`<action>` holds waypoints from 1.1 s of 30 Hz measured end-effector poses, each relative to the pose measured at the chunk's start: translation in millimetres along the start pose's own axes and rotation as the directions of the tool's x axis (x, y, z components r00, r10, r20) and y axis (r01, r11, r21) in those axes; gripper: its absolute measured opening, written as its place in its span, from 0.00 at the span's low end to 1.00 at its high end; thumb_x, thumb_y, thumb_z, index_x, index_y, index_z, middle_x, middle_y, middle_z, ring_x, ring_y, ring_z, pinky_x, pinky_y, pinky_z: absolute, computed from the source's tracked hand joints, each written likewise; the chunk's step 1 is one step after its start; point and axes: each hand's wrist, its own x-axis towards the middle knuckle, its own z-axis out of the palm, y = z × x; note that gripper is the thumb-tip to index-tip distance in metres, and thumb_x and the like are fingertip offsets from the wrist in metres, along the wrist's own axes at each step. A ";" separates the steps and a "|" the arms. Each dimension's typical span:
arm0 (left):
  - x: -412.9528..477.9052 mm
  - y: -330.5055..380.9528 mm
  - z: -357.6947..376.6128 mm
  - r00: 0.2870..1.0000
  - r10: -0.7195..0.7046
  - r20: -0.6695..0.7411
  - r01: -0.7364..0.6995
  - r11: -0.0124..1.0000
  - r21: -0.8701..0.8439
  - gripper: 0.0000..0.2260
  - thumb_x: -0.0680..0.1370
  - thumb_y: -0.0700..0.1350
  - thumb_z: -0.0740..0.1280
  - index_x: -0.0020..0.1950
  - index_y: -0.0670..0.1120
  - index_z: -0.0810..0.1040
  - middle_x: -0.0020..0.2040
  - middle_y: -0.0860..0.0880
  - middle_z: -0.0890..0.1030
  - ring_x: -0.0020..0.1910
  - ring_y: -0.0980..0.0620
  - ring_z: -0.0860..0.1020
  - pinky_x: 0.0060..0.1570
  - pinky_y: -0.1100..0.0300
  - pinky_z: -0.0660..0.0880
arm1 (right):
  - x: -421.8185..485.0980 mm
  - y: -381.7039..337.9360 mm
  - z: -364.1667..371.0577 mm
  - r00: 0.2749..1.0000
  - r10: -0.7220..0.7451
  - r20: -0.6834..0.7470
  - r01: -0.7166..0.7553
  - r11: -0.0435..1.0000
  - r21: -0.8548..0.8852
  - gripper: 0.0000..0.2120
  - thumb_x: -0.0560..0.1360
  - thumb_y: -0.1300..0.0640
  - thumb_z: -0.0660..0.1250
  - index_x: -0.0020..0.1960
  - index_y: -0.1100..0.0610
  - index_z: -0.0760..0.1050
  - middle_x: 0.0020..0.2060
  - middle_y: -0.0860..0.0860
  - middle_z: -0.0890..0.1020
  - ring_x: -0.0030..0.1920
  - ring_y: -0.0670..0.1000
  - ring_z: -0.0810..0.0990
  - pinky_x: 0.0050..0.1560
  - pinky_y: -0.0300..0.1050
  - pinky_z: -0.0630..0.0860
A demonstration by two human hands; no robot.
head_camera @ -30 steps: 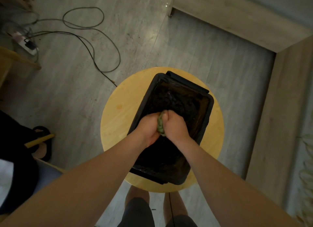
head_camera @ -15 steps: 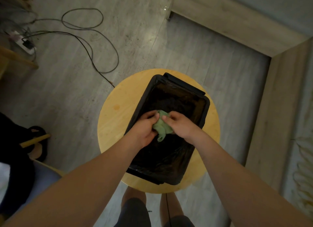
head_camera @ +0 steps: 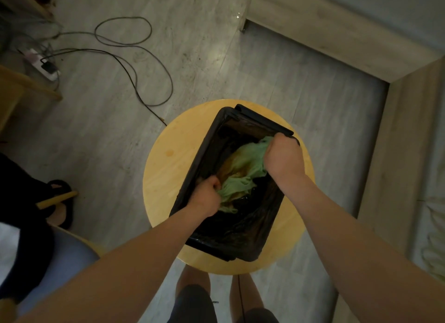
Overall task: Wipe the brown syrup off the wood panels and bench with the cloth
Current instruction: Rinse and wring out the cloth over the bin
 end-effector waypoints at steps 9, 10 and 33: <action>-3.1 21.0 -0.1 0.946 -0.199 0.258 0.325 0.612 -0.721 0.15 0.83 0.52 0.59 0.57 0.48 0.83 0.52 0.44 0.84 0.54 0.42 0.82 0.56 0.42 0.80 | -11.0 -17.4 59.2 0.908 0.051 0.417 -0.097 0.991 0.091 0.25 0.85 0.49 0.56 0.79 0.54 0.56 0.67 0.65 0.71 0.62 0.67 0.76 0.60 0.54 0.75; -3.2 23.8 0.4 0.931 -0.193 0.310 0.362 0.594 -0.718 0.17 0.84 0.56 0.58 0.59 0.49 0.83 0.54 0.44 0.85 0.56 0.42 0.81 0.54 0.41 0.79 | -11.4 -18.6 64.8 0.894 0.054 0.446 -0.140 0.977 0.163 0.24 0.85 0.49 0.56 0.79 0.54 0.59 0.66 0.63 0.74 0.62 0.65 0.77 0.60 0.52 0.75; 12.3 35.3 2.6 0.980 -0.189 0.066 0.174 0.641 -0.747 0.16 0.84 0.55 0.61 0.57 0.47 0.84 0.49 0.45 0.86 0.49 0.47 0.84 0.46 0.56 0.80 | -16.0 -21.9 90.1 0.999 0.054 0.004 -0.053 0.963 0.264 0.22 0.87 0.47 0.52 0.59 0.63 0.76 0.57 0.63 0.76 0.52 0.65 0.79 0.47 0.52 0.74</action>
